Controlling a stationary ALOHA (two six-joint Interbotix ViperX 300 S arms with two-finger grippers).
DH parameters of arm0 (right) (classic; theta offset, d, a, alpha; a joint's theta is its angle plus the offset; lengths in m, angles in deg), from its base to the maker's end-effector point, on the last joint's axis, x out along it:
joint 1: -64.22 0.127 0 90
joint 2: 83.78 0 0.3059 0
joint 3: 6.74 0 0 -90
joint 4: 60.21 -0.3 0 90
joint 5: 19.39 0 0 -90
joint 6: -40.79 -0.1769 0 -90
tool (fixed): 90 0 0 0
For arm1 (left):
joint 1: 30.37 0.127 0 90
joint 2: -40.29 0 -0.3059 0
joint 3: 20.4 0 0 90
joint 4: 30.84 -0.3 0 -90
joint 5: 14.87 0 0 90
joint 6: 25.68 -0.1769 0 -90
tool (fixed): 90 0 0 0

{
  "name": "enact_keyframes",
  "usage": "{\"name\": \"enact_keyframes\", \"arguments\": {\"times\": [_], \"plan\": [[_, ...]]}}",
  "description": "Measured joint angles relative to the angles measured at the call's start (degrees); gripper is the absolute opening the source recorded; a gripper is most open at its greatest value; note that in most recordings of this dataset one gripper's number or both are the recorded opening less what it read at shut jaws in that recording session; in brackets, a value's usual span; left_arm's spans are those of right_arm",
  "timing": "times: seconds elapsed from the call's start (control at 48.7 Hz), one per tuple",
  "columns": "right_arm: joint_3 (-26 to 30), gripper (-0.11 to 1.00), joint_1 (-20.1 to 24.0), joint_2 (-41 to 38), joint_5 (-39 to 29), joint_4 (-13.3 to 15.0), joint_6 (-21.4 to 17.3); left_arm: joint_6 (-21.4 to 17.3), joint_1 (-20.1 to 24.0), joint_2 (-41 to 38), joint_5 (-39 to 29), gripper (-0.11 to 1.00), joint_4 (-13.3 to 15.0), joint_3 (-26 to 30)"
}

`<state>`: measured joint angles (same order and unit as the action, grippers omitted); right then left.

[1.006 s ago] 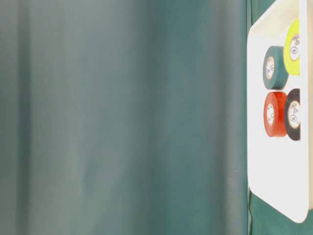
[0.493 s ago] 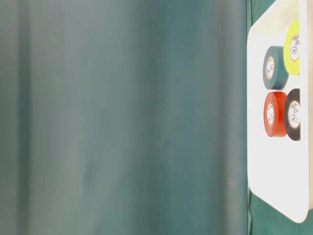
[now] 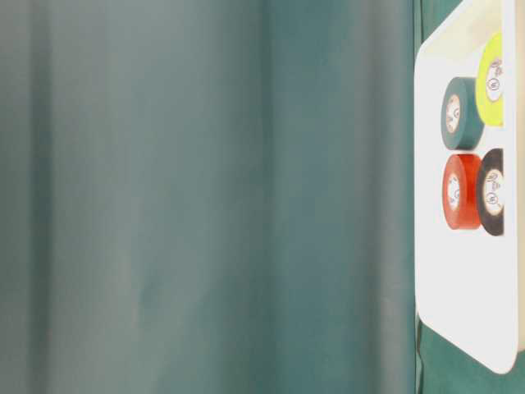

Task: Put the tape into the white case with the right arm.
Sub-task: 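Release the teal roll and withdraw the open right gripper right, then move the right gripper down onto the blue tape roll at front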

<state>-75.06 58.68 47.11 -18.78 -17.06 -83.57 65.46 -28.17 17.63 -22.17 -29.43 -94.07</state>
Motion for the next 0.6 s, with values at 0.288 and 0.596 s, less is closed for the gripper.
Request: {"name": "enact_keyframes", "arguments": {"times": [0.288,0.596], "plan": [[-1.7,0.64,9.0,-0.1,-0.1,-0.1,-2.3,0.0,-0.1,0.0,0.0,0.0,0.0,0.0],[-1.8,0.64,9.2,-0.1,-2.3,-0.1,-2.6,0.1,-0.1,0.0,0.0,0.0,-0.1,0.0]]}}
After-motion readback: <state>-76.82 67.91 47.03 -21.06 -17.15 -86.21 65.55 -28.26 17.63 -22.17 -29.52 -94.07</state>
